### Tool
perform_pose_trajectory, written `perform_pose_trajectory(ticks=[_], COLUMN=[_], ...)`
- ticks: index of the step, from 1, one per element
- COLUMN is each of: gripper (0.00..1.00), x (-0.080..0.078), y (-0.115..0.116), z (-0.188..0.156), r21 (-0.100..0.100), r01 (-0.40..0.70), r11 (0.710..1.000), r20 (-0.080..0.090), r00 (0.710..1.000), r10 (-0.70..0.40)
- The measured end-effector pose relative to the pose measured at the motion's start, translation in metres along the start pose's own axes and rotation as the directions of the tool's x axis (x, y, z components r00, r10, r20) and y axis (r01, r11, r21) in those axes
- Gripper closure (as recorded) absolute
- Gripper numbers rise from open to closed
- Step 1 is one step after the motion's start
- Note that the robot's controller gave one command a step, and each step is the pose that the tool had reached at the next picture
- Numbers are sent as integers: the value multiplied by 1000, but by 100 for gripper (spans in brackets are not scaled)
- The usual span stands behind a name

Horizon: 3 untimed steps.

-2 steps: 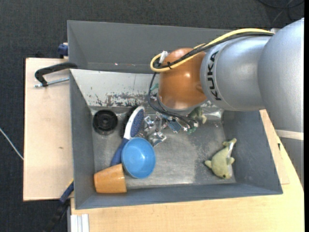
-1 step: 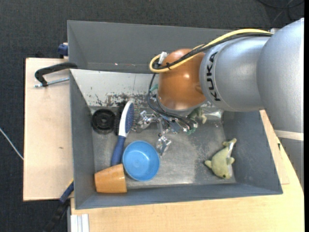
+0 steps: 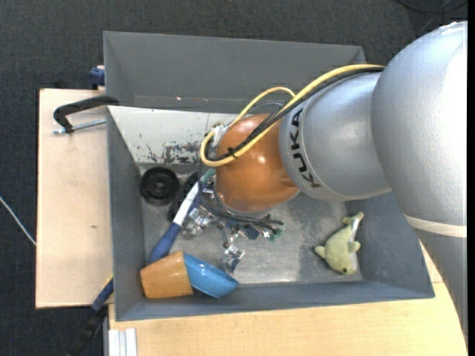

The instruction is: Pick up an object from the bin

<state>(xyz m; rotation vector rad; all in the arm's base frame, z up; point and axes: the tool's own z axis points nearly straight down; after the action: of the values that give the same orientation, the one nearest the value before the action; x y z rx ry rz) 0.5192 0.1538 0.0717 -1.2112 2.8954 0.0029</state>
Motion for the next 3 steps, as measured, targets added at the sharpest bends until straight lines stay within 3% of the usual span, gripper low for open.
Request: perform_pose_trajectory(ticks=[1, 2, 3], gripper=[0, 0, 100], x=[-49, -53, -55], y=[46, 37, 36], z=[-91, 1, -1], r21=[2, -2, 3], r01=[-116, 261, 258], r11=[993, 965, 966], r20=[13, -3, 4], r00=[993, 965, 966], r10=[116, -261, -258])
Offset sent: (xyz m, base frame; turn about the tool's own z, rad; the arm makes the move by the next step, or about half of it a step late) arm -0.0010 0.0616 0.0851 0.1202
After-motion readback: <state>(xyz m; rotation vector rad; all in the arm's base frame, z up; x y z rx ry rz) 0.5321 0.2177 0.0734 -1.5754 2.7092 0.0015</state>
